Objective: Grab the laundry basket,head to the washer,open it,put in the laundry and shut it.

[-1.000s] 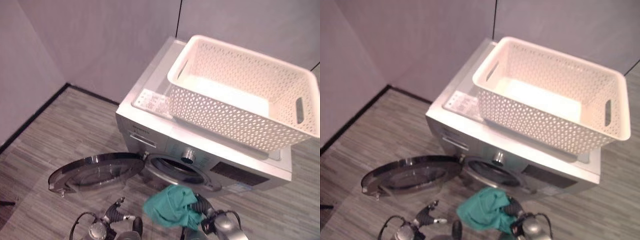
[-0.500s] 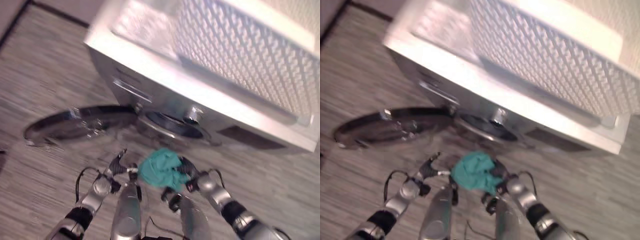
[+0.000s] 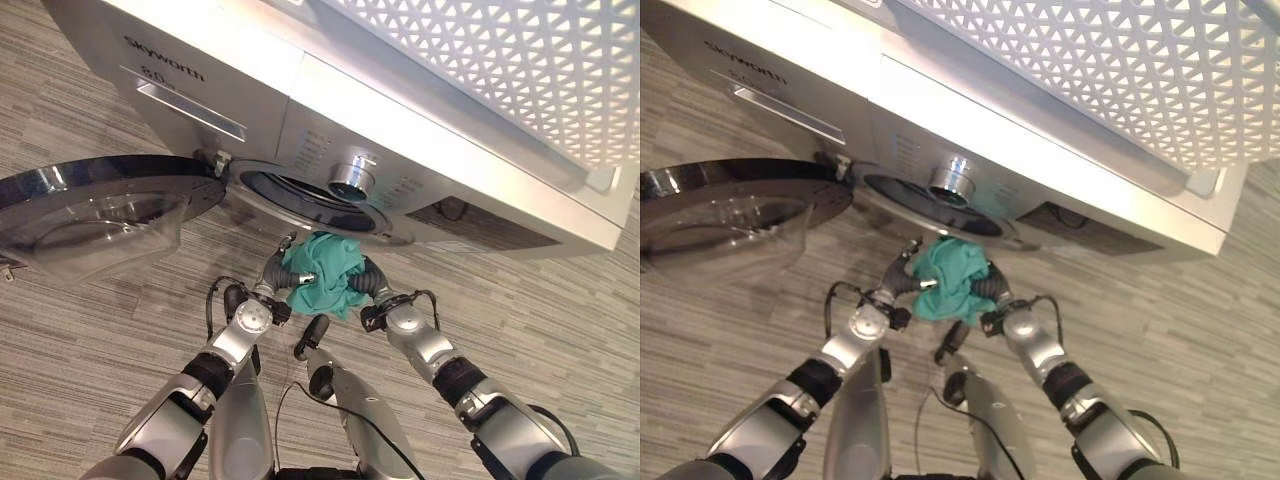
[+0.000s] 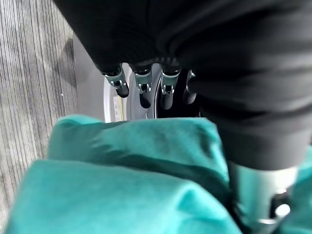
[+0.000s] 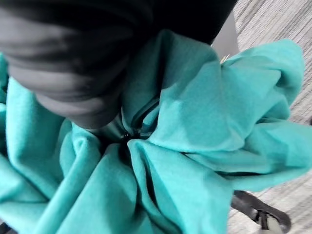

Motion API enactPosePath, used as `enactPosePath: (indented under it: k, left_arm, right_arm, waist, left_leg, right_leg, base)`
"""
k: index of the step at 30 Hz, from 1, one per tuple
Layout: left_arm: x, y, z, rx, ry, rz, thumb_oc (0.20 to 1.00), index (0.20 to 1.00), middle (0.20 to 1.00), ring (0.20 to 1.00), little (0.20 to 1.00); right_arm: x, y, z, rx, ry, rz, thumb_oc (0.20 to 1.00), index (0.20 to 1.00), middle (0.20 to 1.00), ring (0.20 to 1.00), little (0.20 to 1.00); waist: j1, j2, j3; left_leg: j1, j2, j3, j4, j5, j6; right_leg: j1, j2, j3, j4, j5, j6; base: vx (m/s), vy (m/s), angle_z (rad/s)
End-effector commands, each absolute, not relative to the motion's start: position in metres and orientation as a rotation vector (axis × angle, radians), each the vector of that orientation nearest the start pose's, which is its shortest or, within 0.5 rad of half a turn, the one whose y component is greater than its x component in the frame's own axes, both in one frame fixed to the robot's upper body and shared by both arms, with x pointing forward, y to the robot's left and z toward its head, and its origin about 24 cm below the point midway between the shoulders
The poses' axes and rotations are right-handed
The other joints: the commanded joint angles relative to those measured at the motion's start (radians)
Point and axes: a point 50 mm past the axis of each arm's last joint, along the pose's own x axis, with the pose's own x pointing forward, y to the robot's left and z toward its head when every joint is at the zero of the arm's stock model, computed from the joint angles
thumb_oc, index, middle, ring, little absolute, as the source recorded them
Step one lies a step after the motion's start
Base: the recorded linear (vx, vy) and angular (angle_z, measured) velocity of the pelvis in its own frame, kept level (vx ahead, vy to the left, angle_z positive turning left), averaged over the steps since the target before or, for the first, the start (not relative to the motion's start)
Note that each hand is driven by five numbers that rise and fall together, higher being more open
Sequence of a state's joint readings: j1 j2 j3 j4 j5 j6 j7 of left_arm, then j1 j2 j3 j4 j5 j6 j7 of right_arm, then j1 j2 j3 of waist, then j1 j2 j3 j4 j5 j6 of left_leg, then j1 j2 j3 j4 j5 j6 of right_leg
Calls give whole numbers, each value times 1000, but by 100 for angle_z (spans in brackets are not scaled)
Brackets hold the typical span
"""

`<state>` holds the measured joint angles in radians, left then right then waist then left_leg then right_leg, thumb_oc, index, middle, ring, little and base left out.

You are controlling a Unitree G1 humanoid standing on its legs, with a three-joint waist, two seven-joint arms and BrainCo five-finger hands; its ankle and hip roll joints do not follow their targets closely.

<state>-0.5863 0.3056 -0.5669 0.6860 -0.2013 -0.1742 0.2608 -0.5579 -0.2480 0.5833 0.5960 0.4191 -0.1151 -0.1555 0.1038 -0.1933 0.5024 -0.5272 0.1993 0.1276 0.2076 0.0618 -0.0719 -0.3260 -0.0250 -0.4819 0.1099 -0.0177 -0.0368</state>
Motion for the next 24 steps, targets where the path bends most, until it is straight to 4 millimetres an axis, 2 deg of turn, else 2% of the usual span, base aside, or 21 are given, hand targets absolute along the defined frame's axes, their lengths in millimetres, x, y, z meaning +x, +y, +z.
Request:
enactPosePath:
  k: [1, 5, 6, 7, 10, 11, 13, 22, 23, 24]
  left_arm:
    - [333, 67, 59, 261, -121, -287, 1000, 1000, 1000, 1000, 1000]
    - [332, 63, 69, 232, -162, -300, 1000, 1000, 1000, 1000, 1000]
    - [332, 63, 70, 229, -163, -304, 1000, 1000, 1000, 1000, 1000]
    - [331, 56, 69, 240, -154, -332, 1000, 1000, 1000, 1000, 1000]
    - [332, 53, 70, 248, -154, -339, 1000, 1000, 1000, 1000, 1000]
    - [334, 44, 73, 270, -165, -364, 1000, 1000, 1000, 1000, 1000]
    - [337, 36, 79, 272, -180, -380, 1000, 1000, 1000, 1000, 1000]
    - [345, 8, 104, 218, -236, -396, 1000, 1000, 1000, 1000, 1000]
    - [347, 7, 107, 210, -242, -390, 536, 536, 536, 536, 536]
    - [348, 7, 108, 201, -241, -378, 448, 448, 448, 448, 448]
  right_arm:
    - [329, -66, 79, 4, -109, 342, 200, 200, 200, 200, 200]
    - [335, -70, 84, 29, -117, 298, 200, 200, 200, 200, 200]
    - [337, -70, 87, 34, -127, 292, 200, 200, 200, 200, 200]
    - [343, -67, 100, 58, -160, 273, 200, 200, 200, 200, 200]
    - [345, -63, 107, 70, -177, 277, 200, 200, 200, 200, 200]
    - [348, -55, 121, 98, -213, 288, 200, 200, 200, 200, 200]
    - [350, -48, 131, 121, -241, 299, 200, 200, 200, 200, 200]
    - [348, -23, 160, 321, -306, 351, 200, 200, 200, 200, 200]
    - [347, -21, 161, 340, -307, 356, 200, 200, 200, 200, 200]
    - [347, -20, 161, 347, -308, 362, 200, 200, 200, 200, 200]
  waist:
    - [12, 7, -4]
    - [19, 18, 12]
    - [21, 20, 16]
    - [27, 23, 17]
    - [27, 22, 17]
    - [27, 20, 18]
    - [25, 20, 18]
    - [5, 8, 18]
    - [2, 7, 18]
    - [0, 4, 18]
  left_leg:
    - [0, -38, 6, -112, 51, 35]
    - [-10, -48, 2, -102, 44, 34]
    - [-12, -50, 1, -102, 43, 35]
    - [-23, -55, 2, -102, 41, 37]
    - [-27, -56, 5, -106, 42, 37]
    - [-36, -57, 7, -112, 42, 38]
    - [-46, -59, 9, -114, 42, 39]
    - [-81, -63, 21, -126, 48, 39]
    - [-84, -64, 22, -126, 48, 39]
    - [-87, -63, 25, -124, 48, 38]
  right_leg:
    - [12, -81, 8, 142, -112, 99]
    - [16, -84, -6, 140, -113, 99]
    - [15, -85, -7, 140, -112, 100]
    - [10, -89, -13, 133, -107, 103]
    - [8, -91, -16, 128, -104, 105]
    - [-1, -94, -21, 123, -97, 108]
    - [-11, -96, -23, 121, -94, 109]
    - [-42, -99, -45, 106, -78, 115]
    - [-44, -99, -48, 106, -77, 116]
    - [-45, -100, -50, 106, -76, 115]
  base:
    - [31, -30, 19]
    - [18, -9, 16]
    - [25, 16, 14]
    - [26, 17, 16]
    - [11, 5, 11]
    - [0, 0, 0]
    - [0, 0, 0]
    - [-1, 4, 3]
    - [0, 0, 0]
    - [0, 0, 0]
